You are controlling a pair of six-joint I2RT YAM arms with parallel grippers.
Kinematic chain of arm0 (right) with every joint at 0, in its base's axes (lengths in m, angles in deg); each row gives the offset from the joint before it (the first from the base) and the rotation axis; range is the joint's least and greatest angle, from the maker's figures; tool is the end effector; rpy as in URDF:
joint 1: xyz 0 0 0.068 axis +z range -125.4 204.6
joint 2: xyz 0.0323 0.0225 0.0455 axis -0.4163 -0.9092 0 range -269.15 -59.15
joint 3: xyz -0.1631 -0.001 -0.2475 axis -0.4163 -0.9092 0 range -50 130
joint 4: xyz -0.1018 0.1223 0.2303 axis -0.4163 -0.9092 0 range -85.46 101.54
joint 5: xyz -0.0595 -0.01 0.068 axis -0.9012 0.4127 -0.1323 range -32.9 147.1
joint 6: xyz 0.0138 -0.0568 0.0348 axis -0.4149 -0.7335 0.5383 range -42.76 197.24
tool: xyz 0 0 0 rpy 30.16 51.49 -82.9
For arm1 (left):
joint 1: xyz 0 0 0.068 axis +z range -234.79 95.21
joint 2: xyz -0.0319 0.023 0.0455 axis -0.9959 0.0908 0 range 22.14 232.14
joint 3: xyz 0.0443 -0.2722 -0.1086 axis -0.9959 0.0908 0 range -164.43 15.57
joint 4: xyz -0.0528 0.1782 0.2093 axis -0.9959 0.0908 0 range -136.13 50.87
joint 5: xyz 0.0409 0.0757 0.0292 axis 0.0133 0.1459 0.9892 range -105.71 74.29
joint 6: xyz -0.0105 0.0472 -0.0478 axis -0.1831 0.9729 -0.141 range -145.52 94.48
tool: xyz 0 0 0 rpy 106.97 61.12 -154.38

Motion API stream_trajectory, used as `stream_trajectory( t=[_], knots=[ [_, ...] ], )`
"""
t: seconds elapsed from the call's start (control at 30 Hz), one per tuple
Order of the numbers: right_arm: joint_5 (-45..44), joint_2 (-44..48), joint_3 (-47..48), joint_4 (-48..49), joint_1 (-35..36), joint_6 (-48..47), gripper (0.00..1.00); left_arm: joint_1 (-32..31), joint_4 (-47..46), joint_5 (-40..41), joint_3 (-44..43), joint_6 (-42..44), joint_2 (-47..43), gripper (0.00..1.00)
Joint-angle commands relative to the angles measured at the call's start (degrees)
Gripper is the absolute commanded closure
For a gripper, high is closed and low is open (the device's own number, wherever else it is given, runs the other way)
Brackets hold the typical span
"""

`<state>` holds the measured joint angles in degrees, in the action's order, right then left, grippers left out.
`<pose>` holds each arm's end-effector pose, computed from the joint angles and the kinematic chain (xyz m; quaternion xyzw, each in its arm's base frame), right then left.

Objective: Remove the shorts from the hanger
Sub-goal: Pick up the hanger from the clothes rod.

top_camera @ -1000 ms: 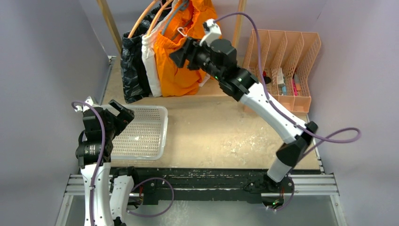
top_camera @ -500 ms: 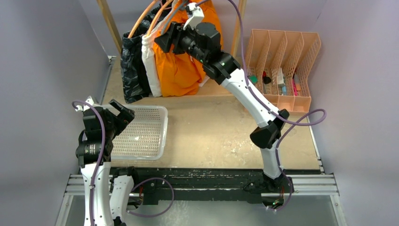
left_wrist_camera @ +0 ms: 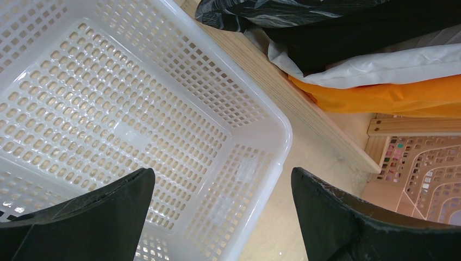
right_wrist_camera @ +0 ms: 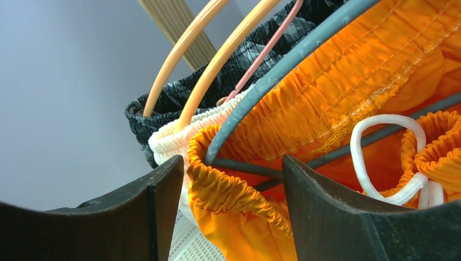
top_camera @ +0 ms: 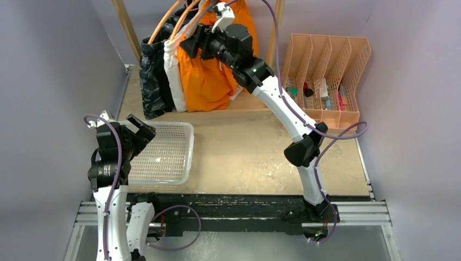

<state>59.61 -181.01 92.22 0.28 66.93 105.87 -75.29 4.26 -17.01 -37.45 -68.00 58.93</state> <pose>0.3875 0.3563 0.5270 -0.0939 0.6421 0.4531 0.6113 0.1312 0.0206 0.3455 -0.3824 0.7965 -0.1425 0.4461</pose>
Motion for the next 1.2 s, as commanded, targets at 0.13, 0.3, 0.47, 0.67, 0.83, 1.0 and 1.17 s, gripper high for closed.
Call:
stream_trajectory(
  t=[0.13, 0.3, 0.47, 0.67, 0.83, 1.0, 1.17],
  knots=[
    [-0.7, -1.1, 4.2, 5.5, 0.2, 0.6, 0.33, 0.0, -3.0, -1.5, 0.6, -1.2, 0.2, 0.05],
    [1.0, -2.1, 4.5, 8.5, 0.1, 1.8, 0.41, 0.1, -2.9, -1.3, 0.4, -1.2, -0.1, 0.05],
    [2.5, -2.3, 4.3, 9.1, 0.2, 2.9, 0.56, 0.1, -2.8, -1.7, 0.4, -1.3, 0.1, 0.05],
    [3.7, 2.7, 0.5, 10.1, 0.1, 5.1, 0.84, 0.1, -2.8, -2.0, 0.7, -1.7, 0.2, 0.05],
    [3.1, 7.6, -2.3, 9.4, 0.1, 4.6, 1.0, 0.0, -3.3, -3.3, 1.2, -2.3, 0.7, 0.05],
    [3.4, 10.4, -4.6, 8.0, -0.8, 4.1, 1.0, 0.1, -3.9, -3.9, 1.3, -2.8, 1.1, 0.05],
    [4.1, 12.7, -6.4, 7.1, -2.0, 2.7, 1.0, 0.0, -3.7, -4.3, 1.2, -3.0, 0.7, 0.05]
  ],
)
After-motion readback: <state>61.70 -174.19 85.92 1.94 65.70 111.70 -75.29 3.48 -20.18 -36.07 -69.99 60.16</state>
